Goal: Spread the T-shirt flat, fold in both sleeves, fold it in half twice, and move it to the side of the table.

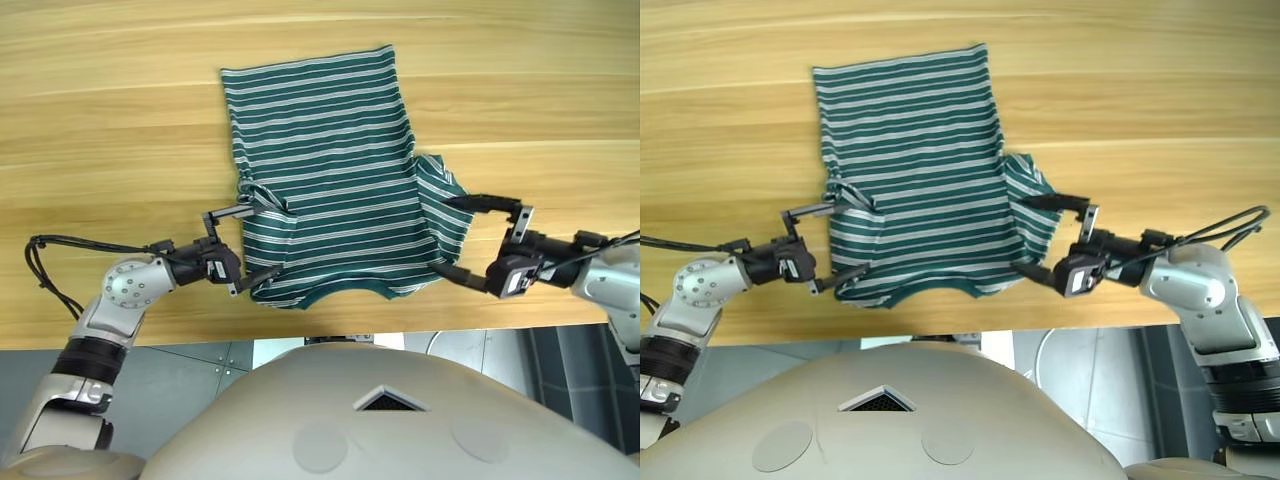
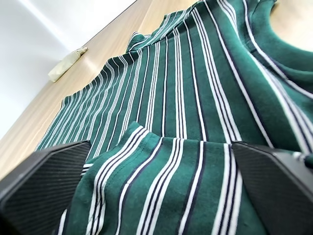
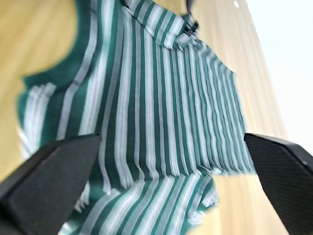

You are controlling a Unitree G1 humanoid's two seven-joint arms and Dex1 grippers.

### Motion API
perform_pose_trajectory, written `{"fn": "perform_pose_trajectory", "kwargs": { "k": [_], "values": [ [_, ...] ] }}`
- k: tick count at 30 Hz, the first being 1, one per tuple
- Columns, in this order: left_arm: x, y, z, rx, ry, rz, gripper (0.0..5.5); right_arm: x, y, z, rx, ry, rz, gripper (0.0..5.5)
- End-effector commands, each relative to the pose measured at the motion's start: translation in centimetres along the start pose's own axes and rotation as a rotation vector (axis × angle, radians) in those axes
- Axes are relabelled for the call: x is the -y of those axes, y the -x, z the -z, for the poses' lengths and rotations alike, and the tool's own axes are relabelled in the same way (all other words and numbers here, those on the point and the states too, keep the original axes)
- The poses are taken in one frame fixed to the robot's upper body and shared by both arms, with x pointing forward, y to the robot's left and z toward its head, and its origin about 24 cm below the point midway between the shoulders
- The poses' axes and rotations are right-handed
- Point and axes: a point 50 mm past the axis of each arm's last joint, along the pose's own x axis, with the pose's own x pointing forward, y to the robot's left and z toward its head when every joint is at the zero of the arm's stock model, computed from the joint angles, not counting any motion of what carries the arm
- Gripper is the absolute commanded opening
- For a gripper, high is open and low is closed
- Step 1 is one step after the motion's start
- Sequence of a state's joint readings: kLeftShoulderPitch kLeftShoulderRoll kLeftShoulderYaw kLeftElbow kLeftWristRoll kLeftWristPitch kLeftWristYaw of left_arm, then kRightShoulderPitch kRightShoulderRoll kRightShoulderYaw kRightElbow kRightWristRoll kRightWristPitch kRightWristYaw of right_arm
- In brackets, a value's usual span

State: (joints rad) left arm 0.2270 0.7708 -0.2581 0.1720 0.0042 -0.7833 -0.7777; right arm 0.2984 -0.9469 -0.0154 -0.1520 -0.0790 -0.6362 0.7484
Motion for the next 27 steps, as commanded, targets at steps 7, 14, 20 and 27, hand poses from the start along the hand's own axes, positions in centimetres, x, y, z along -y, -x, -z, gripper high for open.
{"fn": "perform_pose_trajectory", "kwargs": {
  "k": [7,14,20,27],
  "values": [
    [0.6,0.9,1.0,-0.096,0.015,0.057,5.36,0.9,2.9,4.9,-0.461,0.136,-0.025,5.4],
    [0.3,0.5,1.1,-0.1,0.009,0.039,5.36,-1.2,0.9,4.1,-0.366,0.108,-0.134,5.4],
    [0.3,0.5,1.1,-0.102,0.009,0.032,5.36,-1.8,-0.4,4.7,-0.353,0.1,-0.165,5.4],
    [0.2,0.5,1.0,-0.098,0.002,0.034,5.4,-2.0,-1.1,6.3,-0.408,0.099,-0.167,4.96]
  ]
}}
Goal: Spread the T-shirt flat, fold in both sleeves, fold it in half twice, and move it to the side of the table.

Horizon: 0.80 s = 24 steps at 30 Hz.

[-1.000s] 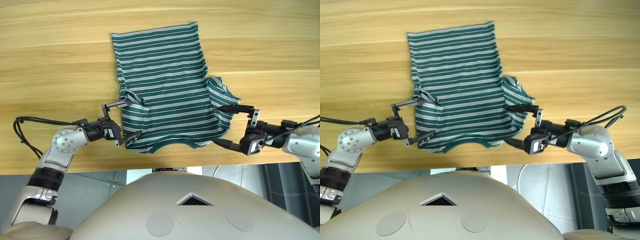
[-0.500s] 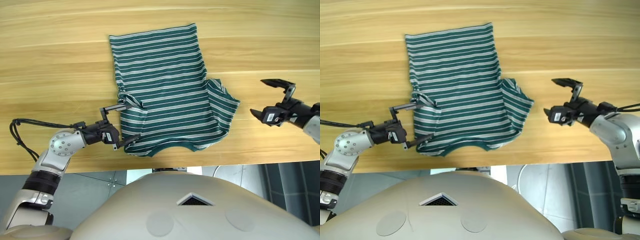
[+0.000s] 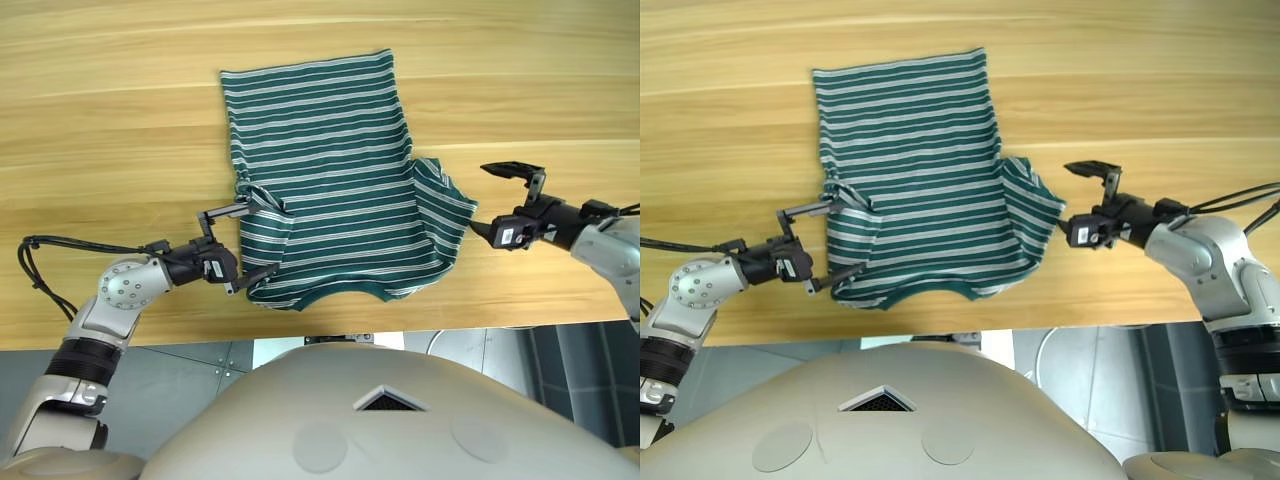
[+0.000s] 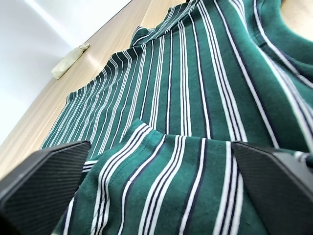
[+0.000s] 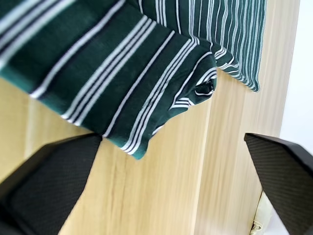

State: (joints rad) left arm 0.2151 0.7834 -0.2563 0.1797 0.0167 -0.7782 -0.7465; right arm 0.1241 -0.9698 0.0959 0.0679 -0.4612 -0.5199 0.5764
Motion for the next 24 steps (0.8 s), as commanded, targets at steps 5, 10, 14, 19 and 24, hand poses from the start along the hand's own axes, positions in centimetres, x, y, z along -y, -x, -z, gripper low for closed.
{"fn": "perform_pose_trajectory", "kwargs": {
  "k": [5,10,14,19,24],
  "values": [
    [0.53,0.26,0.81,-0.077,0.013,0.052,5.4,-2.2,-1.25,0.47,-0.032,-0.021,-0.105,3.95],
    [0.45,0.21,0.83,-0.076,0.011,0.051,5.4,-2.33,-1.36,0.11,-0.006,-0.022,-0.112,3.02],
    [0.46,0.12,0.82,-0.074,0.011,0.051,5.4,-2.43,-1.43,0.05,-0.003,-0.024,-0.115,2.1],
    [0.47,0.06,0.91,-0.076,0.013,0.05,5.4,-2.23,-1.26,0.04,-0.002,-0.023,-0.105,1.17],
    [0.47,-0.02,0.95,-0.076,0.013,0.048,5.4,-2.01,-1.14,-0.09,0.008,-0.022,-0.089,0.21]
  ]
}}
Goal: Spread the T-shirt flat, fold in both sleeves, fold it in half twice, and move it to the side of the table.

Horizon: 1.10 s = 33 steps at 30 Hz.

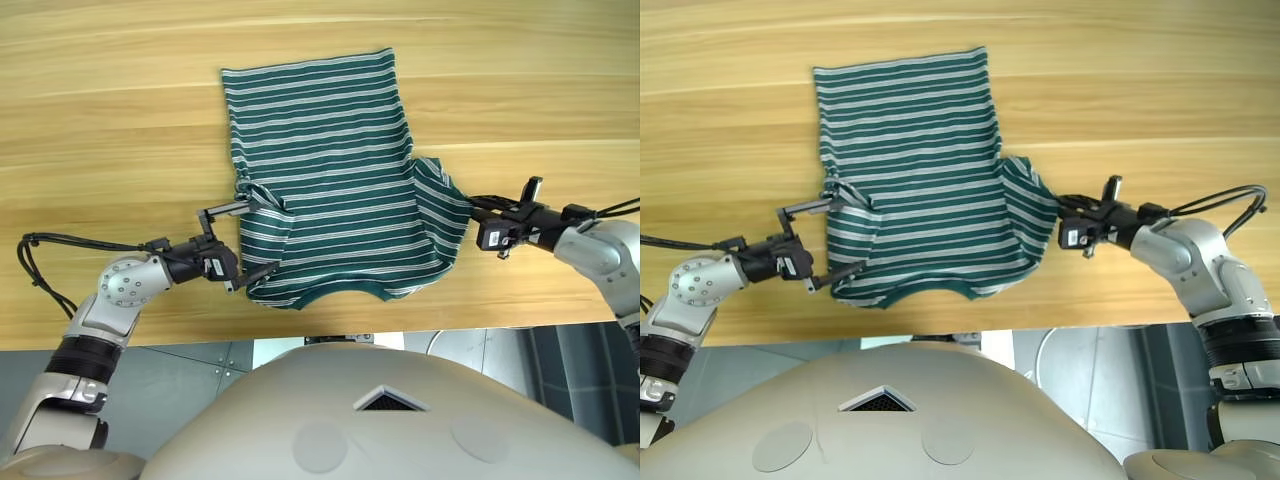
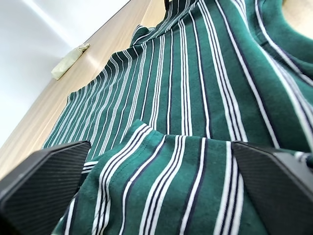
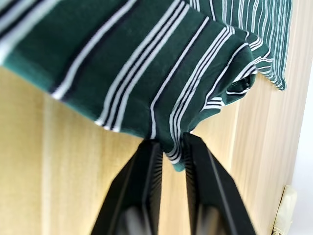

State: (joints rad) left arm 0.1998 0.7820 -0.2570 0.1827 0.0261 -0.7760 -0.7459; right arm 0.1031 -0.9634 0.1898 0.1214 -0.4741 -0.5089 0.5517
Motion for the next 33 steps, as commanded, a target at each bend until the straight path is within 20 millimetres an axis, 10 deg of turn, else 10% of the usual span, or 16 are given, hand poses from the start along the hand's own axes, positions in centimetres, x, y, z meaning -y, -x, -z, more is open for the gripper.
{"fn": "perform_pose_trajectory", "kwargs": {
  "k": [1,19,33],
  "values": [
    [0.8,0.1,0.9,-0.074,0.027,0.046,5.4,-0.4,0.0,0.0,-0.001,0.006,-0.026,0.06],
    [0.8,0.0,1.1,-0.078,0.027,0.04,5.4,2.2,1.3,-4.3,0.244,0.027,0.158,0.02],
    [0.8,-0.5,1.1,-0.071,0.026,0.041,5.4,3.1,-3.0,-7.9,0.27,0.07,0.206,0.02]
  ]
}}
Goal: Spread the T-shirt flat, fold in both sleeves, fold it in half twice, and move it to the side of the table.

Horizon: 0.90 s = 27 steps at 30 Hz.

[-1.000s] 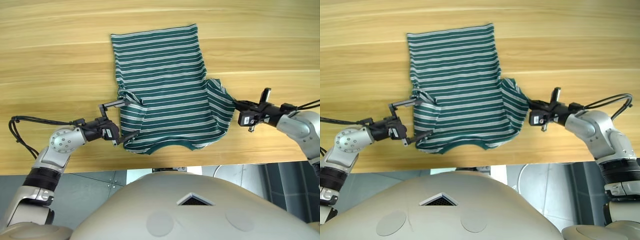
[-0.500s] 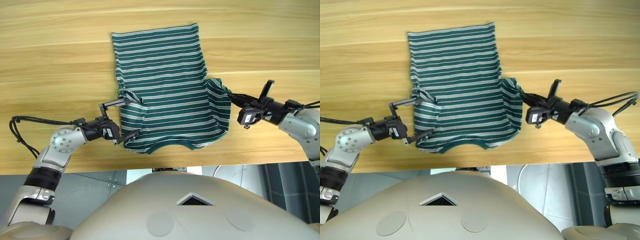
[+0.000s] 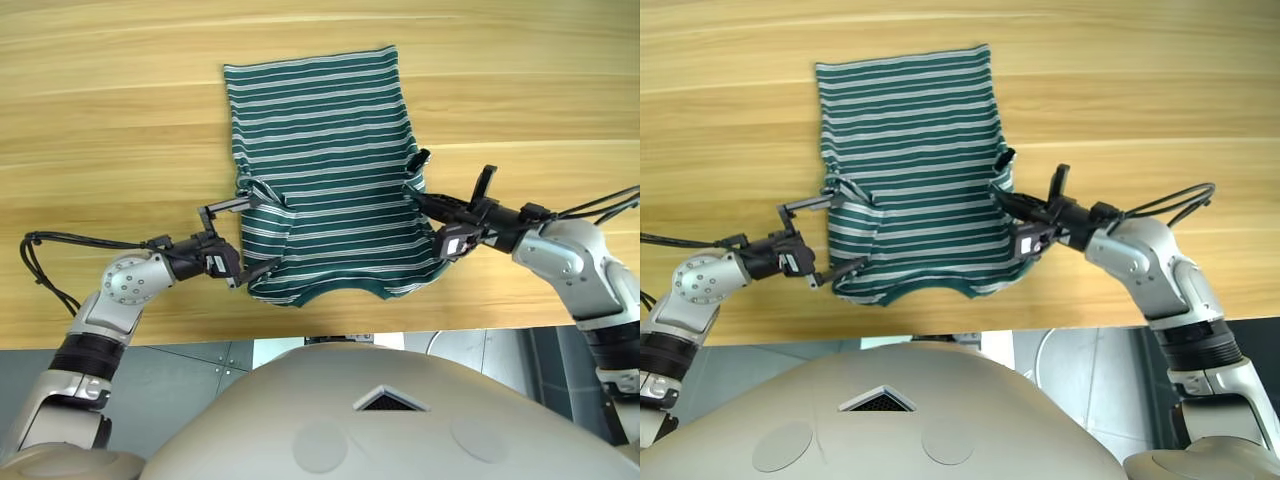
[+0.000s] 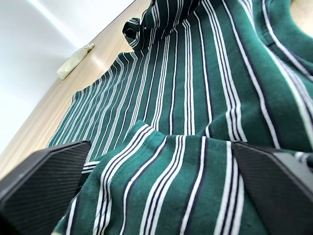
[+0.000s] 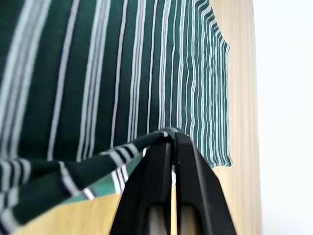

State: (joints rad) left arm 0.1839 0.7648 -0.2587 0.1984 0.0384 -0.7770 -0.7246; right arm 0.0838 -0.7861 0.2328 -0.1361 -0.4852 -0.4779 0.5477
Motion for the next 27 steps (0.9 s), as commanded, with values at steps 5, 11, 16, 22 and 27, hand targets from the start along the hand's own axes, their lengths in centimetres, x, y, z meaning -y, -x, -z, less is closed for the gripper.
{"fn": "perform_pose_trajectory", "kwargs": {
  "k": [5,11,16,22,27],
  "values": [
    [1.0,-0.2,0.9,-0.07,0.027,0.068,5.4,0.9,-1.9,-0.6,-0.018,-0.009,0.032,0.02],
    [1.0,-0.3,0.9,-0.068,0.027,0.067,5.4,0.2,-2.5,-1.3,0.005,0.003,-0.015,0.02],
    [1.0,-0.4,0.9,-0.065,0.026,0.069,5.4,-0.4,-3.0,-1.7,0.024,0.002,-0.061,0.02],
    [1.1,-0.5,0.9,-0.063,0.03,0.072,5.4,-0.4,-3.4,-1.7,0.029,-0.056,-0.086,0.34],
    [1.1,-0.6,0.9,-0.062,0.033,0.073,5.4,-0.3,-3.6,-1.8,0.037,-0.109,-0.077,1.18]
  ]
}}
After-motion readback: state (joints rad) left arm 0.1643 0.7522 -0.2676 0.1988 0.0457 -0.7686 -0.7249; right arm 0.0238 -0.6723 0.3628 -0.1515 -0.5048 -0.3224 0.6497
